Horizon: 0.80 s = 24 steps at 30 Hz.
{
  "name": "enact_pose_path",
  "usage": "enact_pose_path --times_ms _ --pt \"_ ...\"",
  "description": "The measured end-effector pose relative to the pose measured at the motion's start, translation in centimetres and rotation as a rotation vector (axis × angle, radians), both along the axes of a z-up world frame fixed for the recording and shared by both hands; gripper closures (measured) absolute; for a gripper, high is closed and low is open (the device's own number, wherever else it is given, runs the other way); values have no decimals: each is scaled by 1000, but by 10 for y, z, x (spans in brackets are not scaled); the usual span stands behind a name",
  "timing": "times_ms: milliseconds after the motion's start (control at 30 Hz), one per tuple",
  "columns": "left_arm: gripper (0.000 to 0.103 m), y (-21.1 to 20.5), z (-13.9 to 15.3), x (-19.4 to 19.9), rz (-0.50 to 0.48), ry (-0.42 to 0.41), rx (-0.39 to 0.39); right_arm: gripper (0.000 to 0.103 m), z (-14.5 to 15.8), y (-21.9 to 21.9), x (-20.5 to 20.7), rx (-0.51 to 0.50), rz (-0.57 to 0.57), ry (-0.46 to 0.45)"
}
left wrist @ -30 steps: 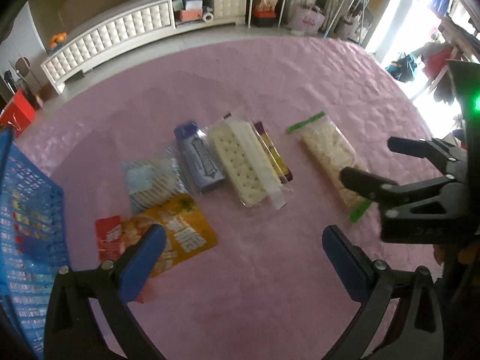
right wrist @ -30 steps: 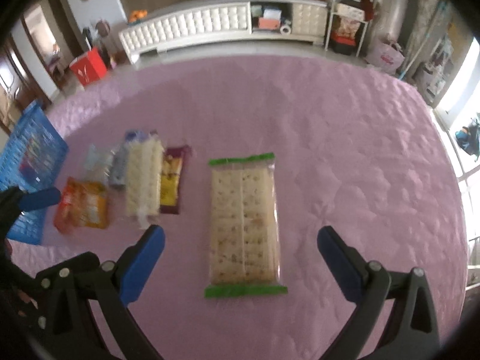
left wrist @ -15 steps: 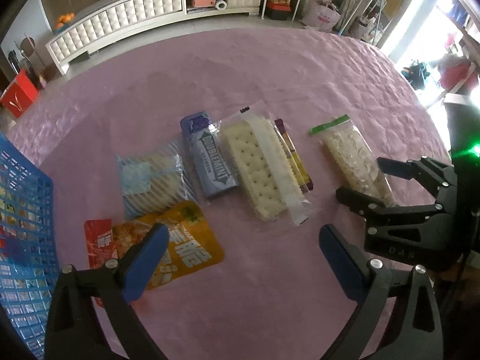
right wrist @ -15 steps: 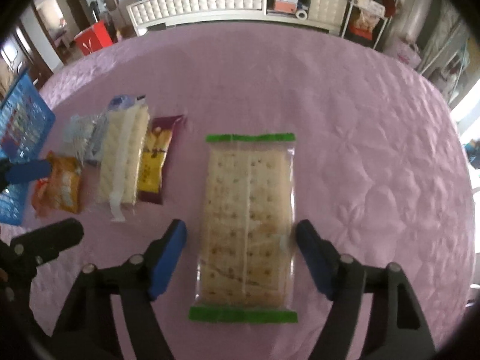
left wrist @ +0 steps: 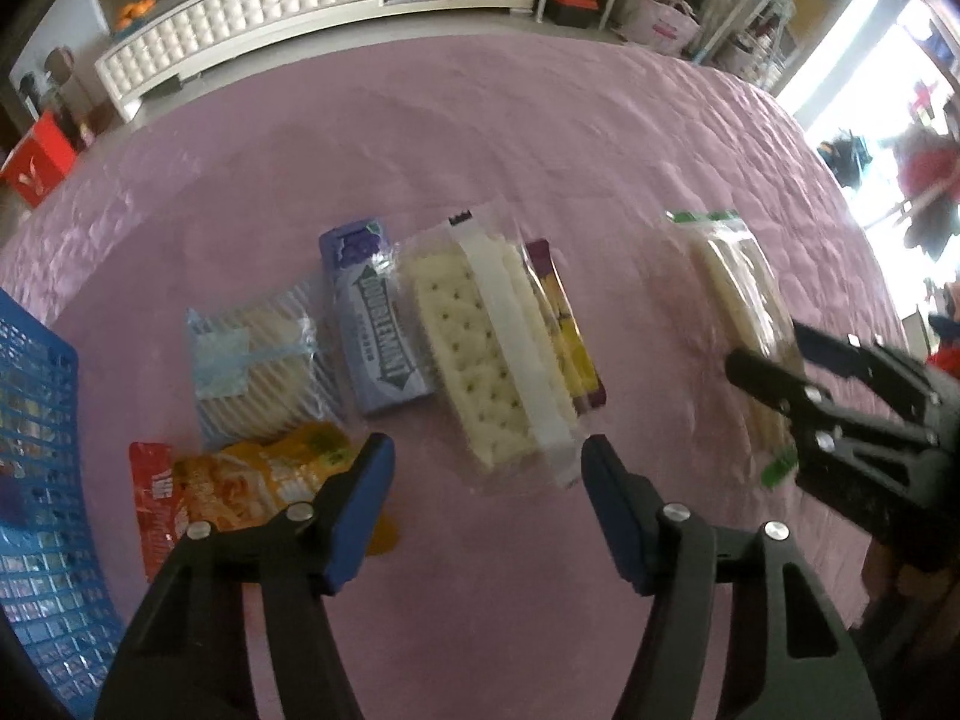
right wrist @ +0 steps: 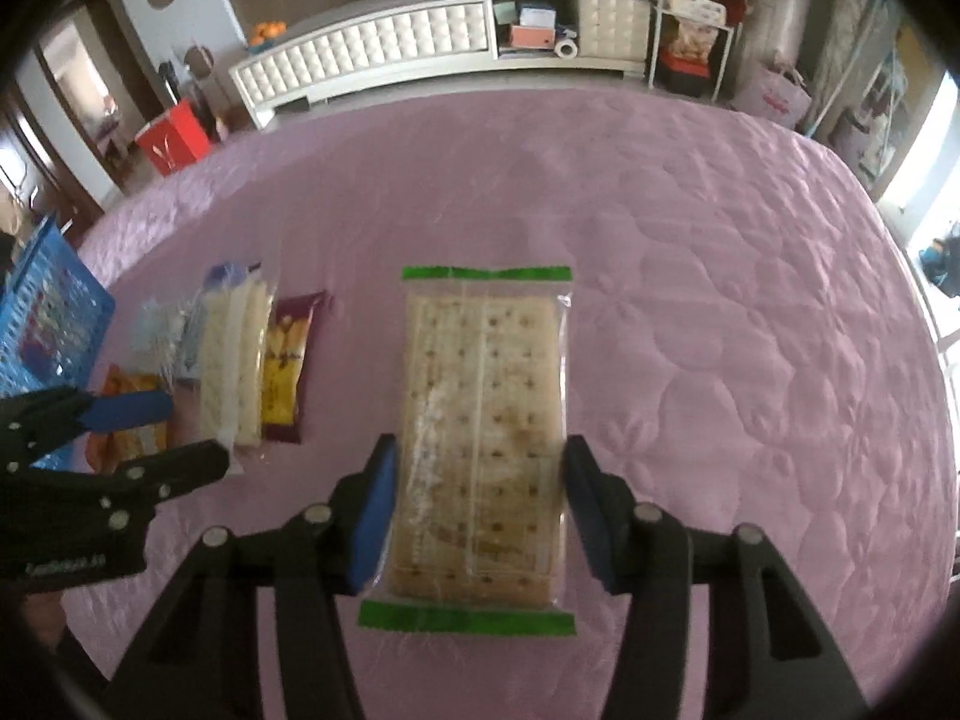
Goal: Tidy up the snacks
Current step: 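Grasp the green-ended cracker pack with the right gripper while the left gripper grasps the white-strip cracker pack, then lift both cracker packs and carry them over the blue basket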
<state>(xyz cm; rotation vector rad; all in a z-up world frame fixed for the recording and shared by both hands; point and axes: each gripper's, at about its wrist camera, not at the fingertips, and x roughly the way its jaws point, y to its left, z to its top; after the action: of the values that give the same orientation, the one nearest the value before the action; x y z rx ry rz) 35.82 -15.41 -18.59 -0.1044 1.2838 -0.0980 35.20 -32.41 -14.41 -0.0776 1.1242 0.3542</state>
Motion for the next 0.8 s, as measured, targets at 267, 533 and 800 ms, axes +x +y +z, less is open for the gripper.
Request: enact_pose_path --times_ms 267,533,800 --pt "41 -4 -6 20 65 20 -19 45 4 0 -4 11 16 -18" --pt "41 -20 -15 33 84 24 10 45 -1 29 0 13 74 6" --pt "57 -35 -20 41 79 5 64 44 -5 31 4 3 64 25"
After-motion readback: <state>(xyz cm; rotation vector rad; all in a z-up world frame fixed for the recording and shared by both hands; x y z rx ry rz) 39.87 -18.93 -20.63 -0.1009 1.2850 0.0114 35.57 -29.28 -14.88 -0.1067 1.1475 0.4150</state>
